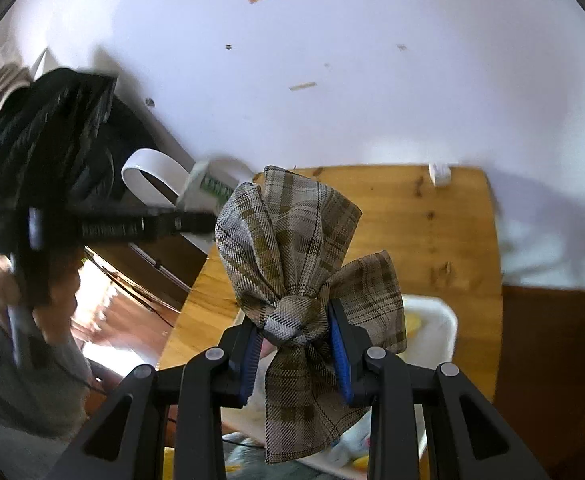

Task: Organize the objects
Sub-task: 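Lower the white box with the left tool while the right tool lowers the plaid bow into the tray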

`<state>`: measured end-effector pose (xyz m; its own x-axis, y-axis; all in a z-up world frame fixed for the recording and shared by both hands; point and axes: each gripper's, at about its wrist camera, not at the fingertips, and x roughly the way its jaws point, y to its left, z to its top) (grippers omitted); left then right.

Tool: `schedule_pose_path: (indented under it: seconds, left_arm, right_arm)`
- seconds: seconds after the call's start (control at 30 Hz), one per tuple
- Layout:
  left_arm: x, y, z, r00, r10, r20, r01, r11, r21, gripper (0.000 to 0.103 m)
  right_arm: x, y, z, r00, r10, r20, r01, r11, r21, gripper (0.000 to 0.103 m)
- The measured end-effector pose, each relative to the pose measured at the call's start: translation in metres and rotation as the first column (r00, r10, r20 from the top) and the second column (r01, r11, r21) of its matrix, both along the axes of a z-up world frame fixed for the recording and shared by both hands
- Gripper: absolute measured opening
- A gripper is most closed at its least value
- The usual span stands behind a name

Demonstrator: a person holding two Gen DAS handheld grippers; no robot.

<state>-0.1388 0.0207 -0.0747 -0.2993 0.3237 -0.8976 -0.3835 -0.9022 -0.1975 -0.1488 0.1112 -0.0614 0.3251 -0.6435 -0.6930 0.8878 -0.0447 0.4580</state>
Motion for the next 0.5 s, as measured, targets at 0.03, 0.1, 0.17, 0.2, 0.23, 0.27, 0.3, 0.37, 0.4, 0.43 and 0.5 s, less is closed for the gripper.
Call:
schedule_pose_path:
  seconds: [0.03, 0.1, 0.17, 0.2, 0.23, 0.27, 0.3, 0.37, 0.4, 0.43, 0.5]
  left_arm:
    - [0.005, -0.001, -0.005, 1.0, 0.007, 0.009, -0.007, 1.0, -0.001, 0.038]
    - [0.015, -0.002, -0.011, 1.0, 0.016, 0.018, -0.016, 1.0, -0.008, 0.038]
    - [0.022, -0.002, -0.02, 0.999, 0.02, 0.038, -0.019, 1.0, -0.01, 0.038]
    - [0.026, -0.001, -0.024, 0.999, 0.019, 0.047, -0.018, 1.0, -0.008, 0.038]
    - [0.029, -0.001, -0.028, 0.998, 0.02, 0.053, -0.019, 1.0, -0.011, 0.038]
    - [0.032, 0.0, -0.032, 0.998, 0.023, 0.057, -0.022, 1.0, -0.018, 0.038]
    - [0.036, -0.001, -0.035, 0.998, 0.027, 0.059, -0.025, 0.999, -0.029, 0.038]
    - [0.039, -0.001, -0.042, 0.997, 0.029, 0.076, -0.026, 0.999, -0.037, 0.038]
    - [0.041, -0.001, -0.046, 0.996, 0.03, 0.088, -0.026, 0.999, -0.037, 0.038]
    - [0.044, -0.002, -0.047, 0.995, 0.03, 0.093, -0.026, 0.999, -0.042, 0.038]
    - [0.047, -0.001, -0.052, 0.996, 0.036, 0.084, -0.03, 0.997, -0.073, 0.038]
  right_arm:
    - [0.002, 0.003, -0.001, 1.0, -0.007, 0.012, 0.007, 1.0, 0.006, 0.032]
    - [0.006, 0.004, -0.005, 0.999, -0.021, 0.03, 0.021, 0.999, 0.028, 0.032]
    - [0.009, 0.005, -0.009, 0.999, -0.03, 0.043, 0.028, 0.998, 0.048, 0.032]
    - [0.011, 0.004, -0.013, 0.998, -0.033, 0.053, 0.029, 0.998, 0.062, 0.032]
    - [0.013, 0.007, -0.016, 0.997, -0.037, 0.063, 0.032, 0.997, 0.074, 0.032]
    - [0.015, 0.009, -0.018, 0.997, -0.042, 0.071, 0.036, 0.996, 0.085, 0.032]
    - [0.016, 0.009, -0.021, 0.996, -0.046, 0.08, 0.038, 0.995, 0.097, 0.032]
    - [0.019, 0.009, -0.028, 0.994, -0.056, 0.097, 0.044, 0.991, 0.124, 0.032]
    - [0.021, 0.008, -0.034, 0.993, -0.06, 0.101, 0.045, 0.989, 0.141, 0.032]
    - [0.022, 0.009, -0.036, 0.992, -0.067, 0.103, 0.051, 0.987, 0.152, 0.032]
    - [0.025, 0.007, -0.045, 0.991, -0.073, 0.114, 0.051, 0.982, 0.184, 0.032]
